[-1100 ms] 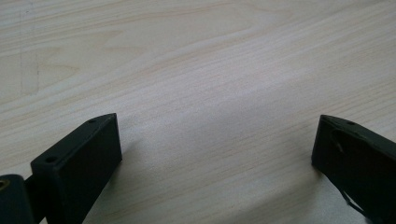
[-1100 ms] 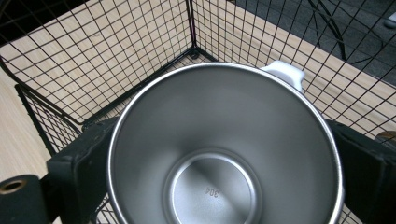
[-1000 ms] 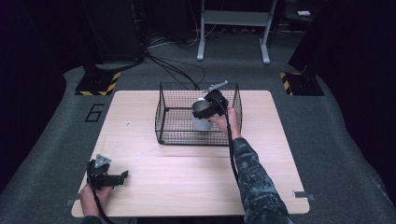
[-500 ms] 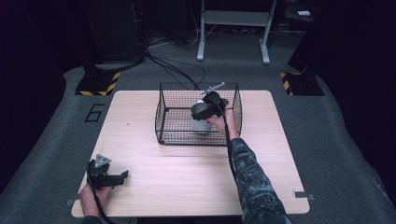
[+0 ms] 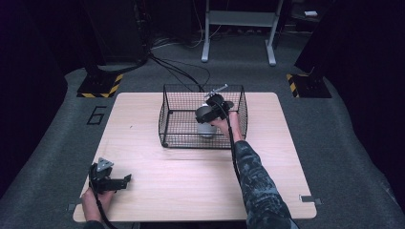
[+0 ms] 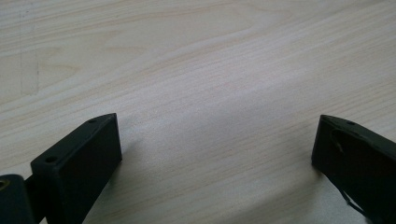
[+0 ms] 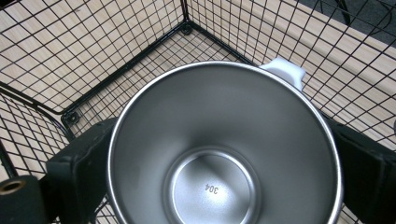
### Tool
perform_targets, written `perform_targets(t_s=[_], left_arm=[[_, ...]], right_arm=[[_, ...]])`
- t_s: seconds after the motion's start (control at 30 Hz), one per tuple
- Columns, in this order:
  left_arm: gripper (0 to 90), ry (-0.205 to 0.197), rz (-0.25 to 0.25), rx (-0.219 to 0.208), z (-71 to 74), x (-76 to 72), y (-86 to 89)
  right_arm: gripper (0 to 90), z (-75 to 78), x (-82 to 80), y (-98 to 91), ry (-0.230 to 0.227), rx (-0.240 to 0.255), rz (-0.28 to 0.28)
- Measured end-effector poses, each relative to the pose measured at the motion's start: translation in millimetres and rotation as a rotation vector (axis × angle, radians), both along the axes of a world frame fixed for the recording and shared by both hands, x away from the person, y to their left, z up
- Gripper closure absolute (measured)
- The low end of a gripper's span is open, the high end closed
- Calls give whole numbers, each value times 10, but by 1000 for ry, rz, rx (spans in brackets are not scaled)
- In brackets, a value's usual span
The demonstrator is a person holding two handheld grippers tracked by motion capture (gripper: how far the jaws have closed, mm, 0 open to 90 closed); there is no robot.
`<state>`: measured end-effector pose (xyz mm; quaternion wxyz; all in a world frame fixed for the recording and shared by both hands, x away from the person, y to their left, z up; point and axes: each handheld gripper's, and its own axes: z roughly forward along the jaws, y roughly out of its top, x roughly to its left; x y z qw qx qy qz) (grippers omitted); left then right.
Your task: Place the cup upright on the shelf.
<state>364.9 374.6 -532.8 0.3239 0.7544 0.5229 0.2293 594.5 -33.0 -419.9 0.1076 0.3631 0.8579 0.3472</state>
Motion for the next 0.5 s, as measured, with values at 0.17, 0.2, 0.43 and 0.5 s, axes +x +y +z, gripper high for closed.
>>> perform_targets(t_s=[0.17,0.2,0.43,0.5], left_arm=[[13,4,-1,1,3,-1,-1],[13,5,-1,0,2,-1,-1],[13,4,-1,1,3,-1,-1],[13,4,-1,0,3,-1,-1]], right_arm=[[56,-5,7,18,7,-7,-2],[56,-8,8,20,11,-8,-1],[56,-39,25,24,24,-24,-11],[55,-45,26,26,29,-31,-19]])
